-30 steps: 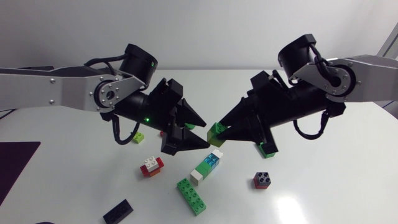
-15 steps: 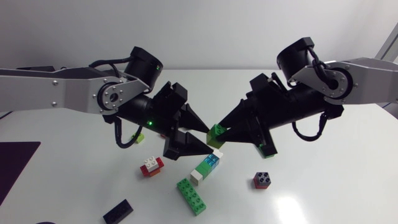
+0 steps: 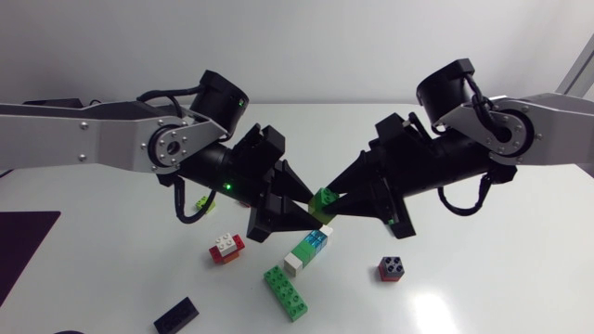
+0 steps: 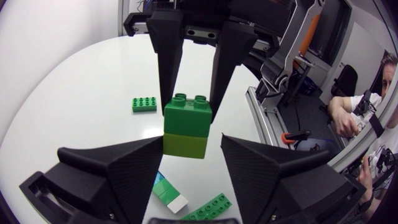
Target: Separate the duplo bricks
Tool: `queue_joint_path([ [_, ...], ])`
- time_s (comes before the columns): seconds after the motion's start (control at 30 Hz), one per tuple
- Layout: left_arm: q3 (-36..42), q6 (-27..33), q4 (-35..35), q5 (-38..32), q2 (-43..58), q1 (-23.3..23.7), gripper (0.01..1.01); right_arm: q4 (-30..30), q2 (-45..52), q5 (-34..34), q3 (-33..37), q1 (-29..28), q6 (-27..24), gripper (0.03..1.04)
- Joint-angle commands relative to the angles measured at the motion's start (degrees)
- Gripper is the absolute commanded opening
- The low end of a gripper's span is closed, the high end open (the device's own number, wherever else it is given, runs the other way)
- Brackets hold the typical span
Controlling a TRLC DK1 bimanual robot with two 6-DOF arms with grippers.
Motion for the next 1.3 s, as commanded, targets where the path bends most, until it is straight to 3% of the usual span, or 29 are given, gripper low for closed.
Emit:
queue_joint_path([
  [0.0, -0.4, -1.3, -0.4, 0.9, -1.5, -0.3, 0.530, 0.5, -1.4, -0.6, -1.3, 0.6, 1.3, 0.17],
  [0.13, -0.8, -1.4, -0.4, 0.9, -2.0, -0.3, 0.503, 0.5, -1.7, -0.6, -1.5, 1.3, 1.7, 0.17],
  [0.27, -0.8, -1.8, -0.4, 1.1, -2.3, -0.3, 0.328, 0.6, -2.3, -0.6, -1.8, 1.4, 2.0, 0.17],
  [0.9, -5.6, 2.2, -0.1, 1.6, -6.6, -1.1, 0.274, 0.4, -6.2, -3.8, -2.0, -0.1, 5.0, 0.16],
  [1.27, -6.9, 1.6, 1.7, -1.9, -6.4, 2.6, 0.274, 3.3, -13.5, 0.0, -6.0, 0.6, 7.0, 0.16],
])
